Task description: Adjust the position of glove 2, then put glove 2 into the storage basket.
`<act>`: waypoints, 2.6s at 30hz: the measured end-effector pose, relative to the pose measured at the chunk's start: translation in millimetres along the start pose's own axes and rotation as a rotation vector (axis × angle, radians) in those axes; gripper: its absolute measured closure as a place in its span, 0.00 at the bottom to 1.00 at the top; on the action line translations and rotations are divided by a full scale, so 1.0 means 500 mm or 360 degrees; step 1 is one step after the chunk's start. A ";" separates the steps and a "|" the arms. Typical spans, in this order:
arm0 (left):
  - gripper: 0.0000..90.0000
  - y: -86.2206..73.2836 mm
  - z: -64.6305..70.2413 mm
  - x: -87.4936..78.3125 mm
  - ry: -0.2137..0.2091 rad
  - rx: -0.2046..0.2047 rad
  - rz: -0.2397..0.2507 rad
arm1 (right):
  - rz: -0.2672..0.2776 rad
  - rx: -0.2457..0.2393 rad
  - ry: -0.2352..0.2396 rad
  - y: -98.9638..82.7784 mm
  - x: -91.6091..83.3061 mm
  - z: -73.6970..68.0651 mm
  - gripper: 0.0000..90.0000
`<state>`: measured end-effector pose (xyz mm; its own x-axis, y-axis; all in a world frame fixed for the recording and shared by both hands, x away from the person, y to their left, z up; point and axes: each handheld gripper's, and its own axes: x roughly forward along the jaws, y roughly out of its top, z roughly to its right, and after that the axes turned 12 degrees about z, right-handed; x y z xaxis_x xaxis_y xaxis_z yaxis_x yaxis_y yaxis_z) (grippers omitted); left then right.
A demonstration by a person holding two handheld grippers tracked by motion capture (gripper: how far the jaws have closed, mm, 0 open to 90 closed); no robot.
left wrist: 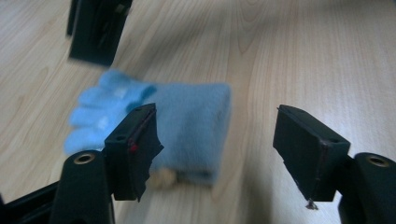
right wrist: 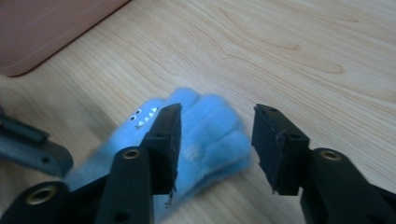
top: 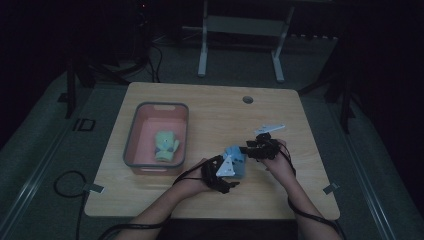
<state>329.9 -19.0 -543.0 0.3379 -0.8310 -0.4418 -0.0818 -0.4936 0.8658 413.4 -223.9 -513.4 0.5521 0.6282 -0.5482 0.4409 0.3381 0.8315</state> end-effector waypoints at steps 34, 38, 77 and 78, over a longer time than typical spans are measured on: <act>0.83 0.008 -0.037 0.046 -0.0040 0.0010 -0.0215 | -0.0110 0.0201 0.0139 -0.032 0.058 0.006 0.90; 0.84 0.020 -0.043 0.035 -0.0037 0.0016 -0.0210 | -0.0105 0.0183 0.0142 -0.021 0.054 0.006 0.91; 0.84 0.030 -0.048 0.009 -0.0013 0.0102 -0.0270 | -0.0079 0.0167 0.0126 -0.004 0.054 -0.007 0.92; 0.84 0.034 -0.050 0.004 0.0003 0.0113 -0.0259 | -0.0073 0.0170 0.0127 0.000 0.051 -0.008 0.92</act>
<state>352.6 -22.6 -523.5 0.3539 -0.7380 -0.5745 -0.0918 -0.6387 0.7639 424.9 -205.0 -527.1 0.4733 0.6690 -0.5731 0.5397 0.2939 0.7889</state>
